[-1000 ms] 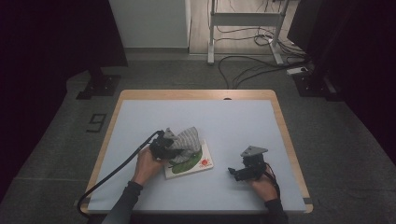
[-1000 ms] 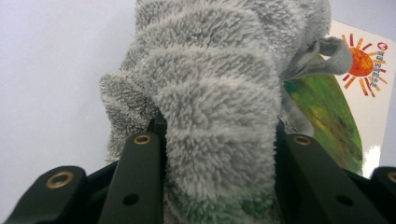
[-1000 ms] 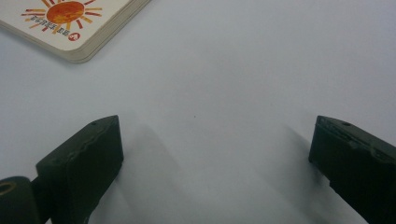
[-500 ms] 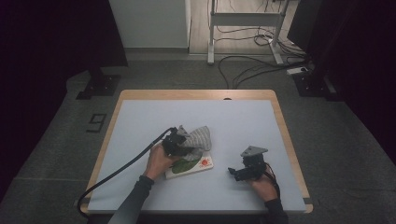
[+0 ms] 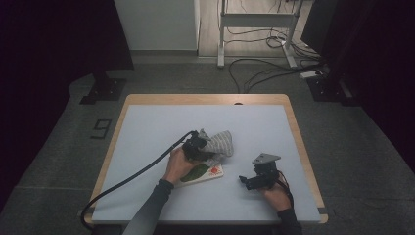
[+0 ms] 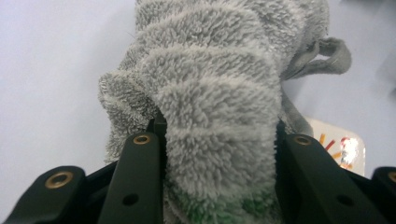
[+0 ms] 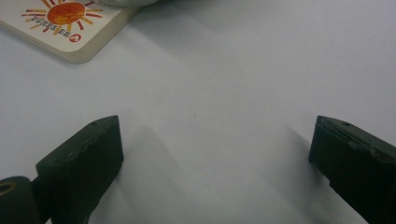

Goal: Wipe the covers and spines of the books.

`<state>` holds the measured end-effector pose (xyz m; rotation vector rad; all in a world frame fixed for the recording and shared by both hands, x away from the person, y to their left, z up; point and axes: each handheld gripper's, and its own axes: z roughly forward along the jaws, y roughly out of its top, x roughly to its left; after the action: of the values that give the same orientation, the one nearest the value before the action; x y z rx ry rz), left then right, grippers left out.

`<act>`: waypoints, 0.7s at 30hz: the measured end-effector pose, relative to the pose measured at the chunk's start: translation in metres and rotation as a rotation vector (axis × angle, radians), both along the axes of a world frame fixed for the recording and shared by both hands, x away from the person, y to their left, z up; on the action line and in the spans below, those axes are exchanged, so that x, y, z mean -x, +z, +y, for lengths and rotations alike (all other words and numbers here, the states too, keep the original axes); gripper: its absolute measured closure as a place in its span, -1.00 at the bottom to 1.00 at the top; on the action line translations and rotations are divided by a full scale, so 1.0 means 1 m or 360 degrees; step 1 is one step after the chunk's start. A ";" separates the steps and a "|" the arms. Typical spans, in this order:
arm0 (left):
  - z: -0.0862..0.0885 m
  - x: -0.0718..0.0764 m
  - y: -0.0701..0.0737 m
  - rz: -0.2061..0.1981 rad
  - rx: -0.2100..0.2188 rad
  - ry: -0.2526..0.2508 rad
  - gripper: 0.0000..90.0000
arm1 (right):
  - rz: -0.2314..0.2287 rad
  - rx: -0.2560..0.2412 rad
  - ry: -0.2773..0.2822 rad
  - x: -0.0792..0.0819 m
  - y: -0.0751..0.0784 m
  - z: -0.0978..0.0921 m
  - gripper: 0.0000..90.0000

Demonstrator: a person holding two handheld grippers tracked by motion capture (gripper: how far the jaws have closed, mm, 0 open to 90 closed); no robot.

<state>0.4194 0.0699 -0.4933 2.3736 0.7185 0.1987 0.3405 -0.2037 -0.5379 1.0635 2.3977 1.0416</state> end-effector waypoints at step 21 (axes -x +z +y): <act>-0.007 0.028 -0.001 -0.0011 -0.0012 -0.0128 0.40 | 0.0000 0.0000 -0.0003 0.000 0.000 0.000 -0.95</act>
<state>0.3917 0.0626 -0.4939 2.4028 0.6187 0.1757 0.3402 -0.2036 -0.5378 1.0656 2.3966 1.0410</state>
